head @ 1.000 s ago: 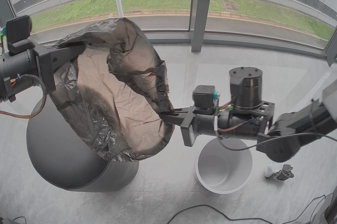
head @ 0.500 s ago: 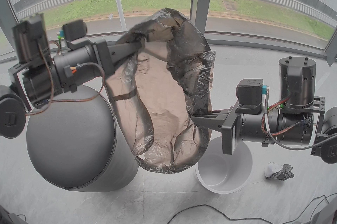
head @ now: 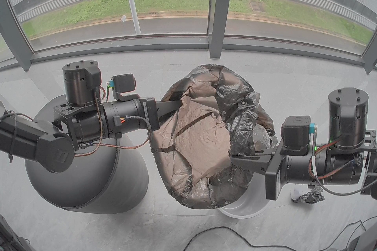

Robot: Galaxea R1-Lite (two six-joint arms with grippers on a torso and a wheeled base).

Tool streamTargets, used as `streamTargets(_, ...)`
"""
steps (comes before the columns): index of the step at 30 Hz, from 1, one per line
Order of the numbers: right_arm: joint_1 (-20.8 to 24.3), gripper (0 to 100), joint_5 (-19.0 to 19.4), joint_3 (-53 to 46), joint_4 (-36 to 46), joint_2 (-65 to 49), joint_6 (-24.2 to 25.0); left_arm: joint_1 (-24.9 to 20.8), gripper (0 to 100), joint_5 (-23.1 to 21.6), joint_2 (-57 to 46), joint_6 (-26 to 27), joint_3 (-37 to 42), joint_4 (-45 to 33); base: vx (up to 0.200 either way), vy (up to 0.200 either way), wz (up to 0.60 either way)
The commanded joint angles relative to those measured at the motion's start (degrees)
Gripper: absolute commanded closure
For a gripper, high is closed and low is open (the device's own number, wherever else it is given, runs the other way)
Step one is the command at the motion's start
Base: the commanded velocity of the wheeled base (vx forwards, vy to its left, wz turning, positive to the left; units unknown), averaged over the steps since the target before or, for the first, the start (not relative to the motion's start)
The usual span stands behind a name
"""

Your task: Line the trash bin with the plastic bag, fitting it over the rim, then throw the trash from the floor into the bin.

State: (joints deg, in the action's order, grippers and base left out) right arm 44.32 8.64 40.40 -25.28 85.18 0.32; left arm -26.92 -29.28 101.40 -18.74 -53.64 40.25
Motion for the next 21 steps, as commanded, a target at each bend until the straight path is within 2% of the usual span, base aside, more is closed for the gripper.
streamTargets(1,0.1,100,0.1,-3.2,0.1,-2.7,0.0,-1.3,100,0.0,1.3,-0.1,0.8,0.1,0.000,-0.200,0.00)
streamTargets(7,0.6,100,0.3,-7.0,0.0,-2.8,0.0,-4.2,100,0.4,-0.2,-0.5,5.6,0.4,0.000,-0.200,0.00)
streamTargets(13,1.3,100,0.3,-7.2,0.1,-2.3,0.0,-4.5,100,0.3,-1.6,-2.1,10.4,1.8,0.000,0.000,0.00)
streamTargets(21,1.3,100,0.6,-9.8,0.0,-2.2,0.6,-4.6,100,0.5,-2.0,-2.2,15.0,3.3,-0.200,0.000,0.00)
